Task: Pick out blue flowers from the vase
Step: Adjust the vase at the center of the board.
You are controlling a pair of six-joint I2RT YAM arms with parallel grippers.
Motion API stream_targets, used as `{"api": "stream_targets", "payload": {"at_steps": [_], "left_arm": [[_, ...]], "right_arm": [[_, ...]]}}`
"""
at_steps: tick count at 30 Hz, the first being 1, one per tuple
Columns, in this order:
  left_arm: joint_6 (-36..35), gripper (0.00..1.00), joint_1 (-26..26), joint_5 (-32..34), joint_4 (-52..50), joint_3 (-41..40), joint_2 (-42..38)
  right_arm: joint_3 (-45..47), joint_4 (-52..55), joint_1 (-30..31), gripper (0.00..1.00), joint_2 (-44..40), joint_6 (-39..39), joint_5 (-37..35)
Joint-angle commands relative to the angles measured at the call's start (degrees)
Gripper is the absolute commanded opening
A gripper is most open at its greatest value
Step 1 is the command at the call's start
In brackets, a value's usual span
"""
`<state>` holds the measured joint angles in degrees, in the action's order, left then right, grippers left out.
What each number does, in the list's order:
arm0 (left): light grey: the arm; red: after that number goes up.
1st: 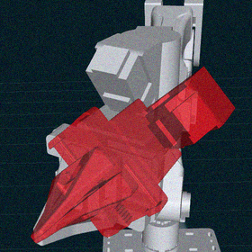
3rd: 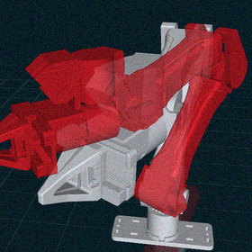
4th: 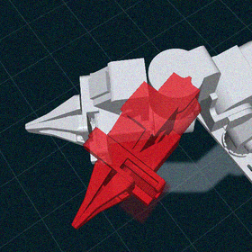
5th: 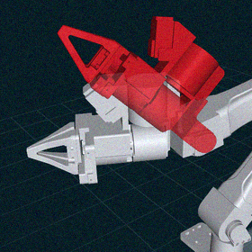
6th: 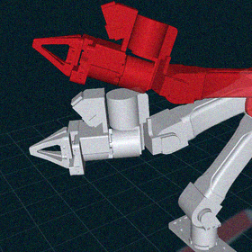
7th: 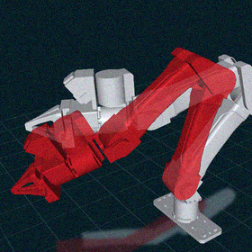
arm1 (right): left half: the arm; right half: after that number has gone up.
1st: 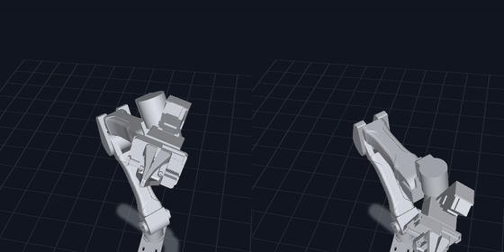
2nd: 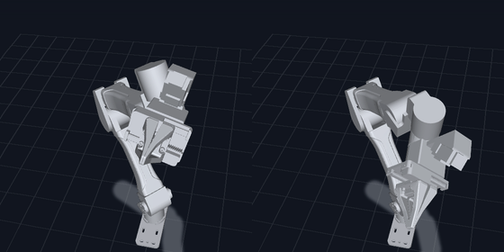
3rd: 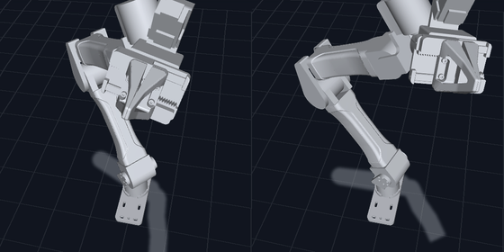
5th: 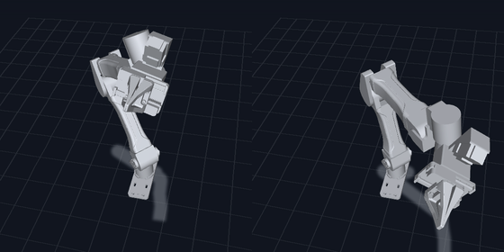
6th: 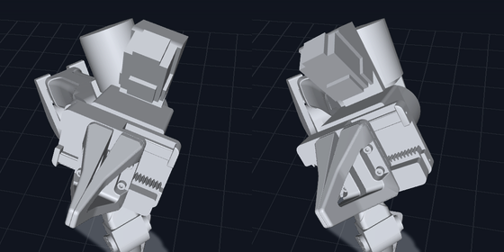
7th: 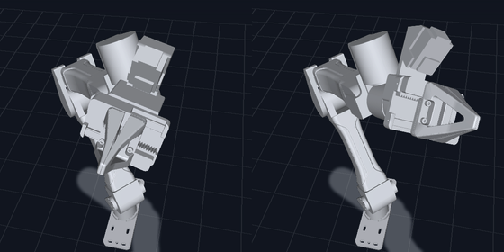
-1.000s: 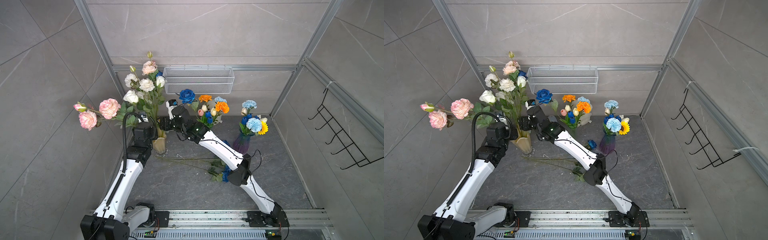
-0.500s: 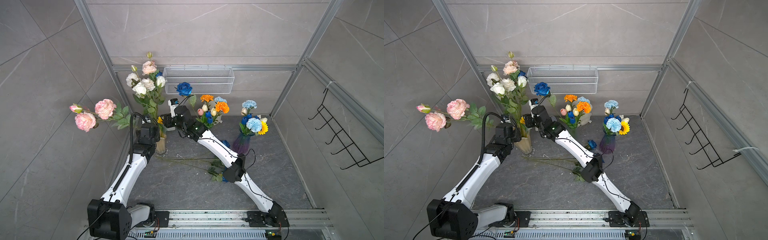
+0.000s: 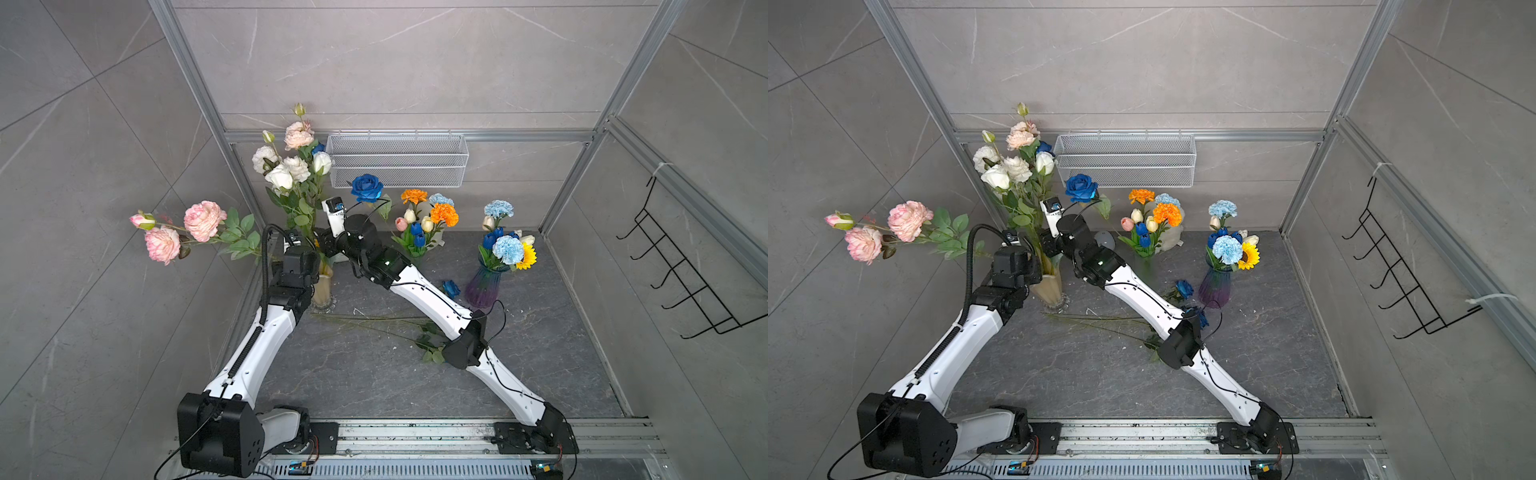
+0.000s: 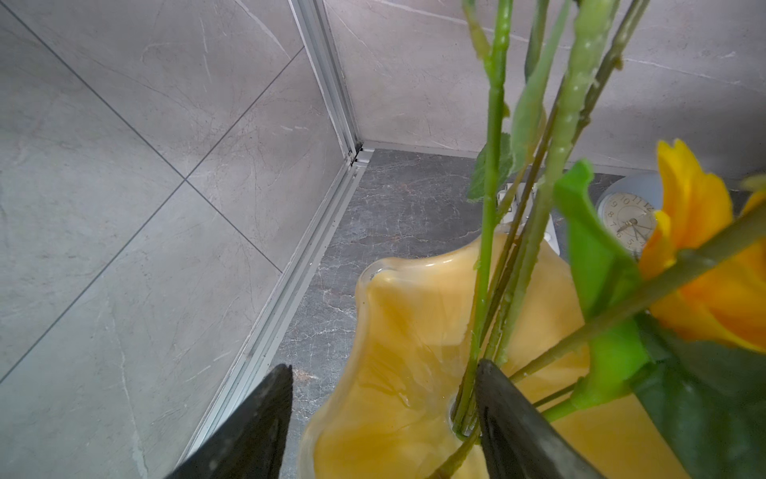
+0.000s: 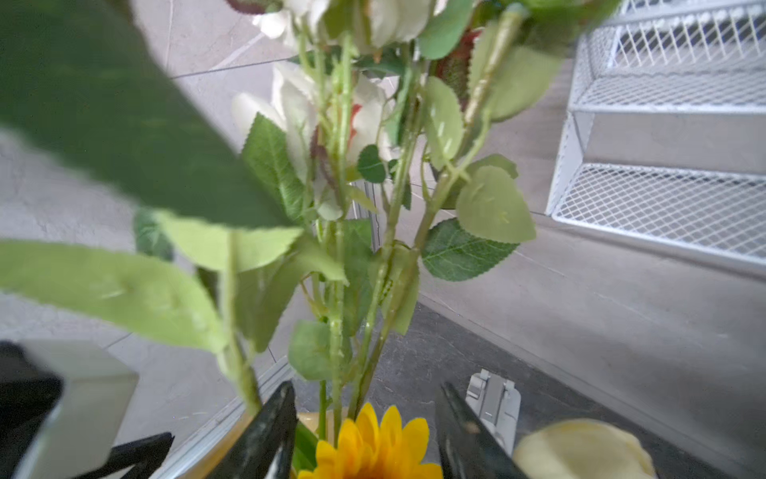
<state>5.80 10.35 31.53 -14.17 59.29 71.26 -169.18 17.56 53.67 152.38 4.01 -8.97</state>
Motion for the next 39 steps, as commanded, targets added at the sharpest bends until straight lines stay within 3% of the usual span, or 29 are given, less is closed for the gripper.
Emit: {"api": "stream_targets", "payload": {"at_steps": [1,4,11,16,23,28,39], "left_arm": [[-0.3,0.71,-0.1,2.2,-2.6,0.8,0.7],[-0.2,0.7,-0.2,2.2,-3.1,0.1,-0.5],[-1.1,0.72,-0.6,0.2,-3.6,2.3,-3.9],[-0.6,0.82,-2.7,-1.0,-7.3,6.5,-2.6],[-1.6,0.88,-7.9,-7.1,-7.6,10.2,-0.5],[-3.7,0.89,-8.3,-10.8,-6.6,15.1,3.9],[-5.0,0.89,-8.3,-15.4,-0.5,17.6,8.4]], "right_arm": [[-0.8,-4.0,2.6,0.58,0.9,-10.9,-8.4],[0.0,-8.1,3.9,0.6,1.5,-17.9,-11.9],[-1.4,-5.2,3.8,0.6,1.7,-14.7,-12.1],[-3.5,2.8,4.2,0.63,1.2,-13.3,-13.2],[-12.9,11.3,6.0,0.73,2.4,-13.7,-18.7],[-13.0,17.0,7.5,0.76,-0.1,-13.9,-21.9],[-12.9,34.5,8.8,0.76,-6.9,-8.1,-24.1]]}}
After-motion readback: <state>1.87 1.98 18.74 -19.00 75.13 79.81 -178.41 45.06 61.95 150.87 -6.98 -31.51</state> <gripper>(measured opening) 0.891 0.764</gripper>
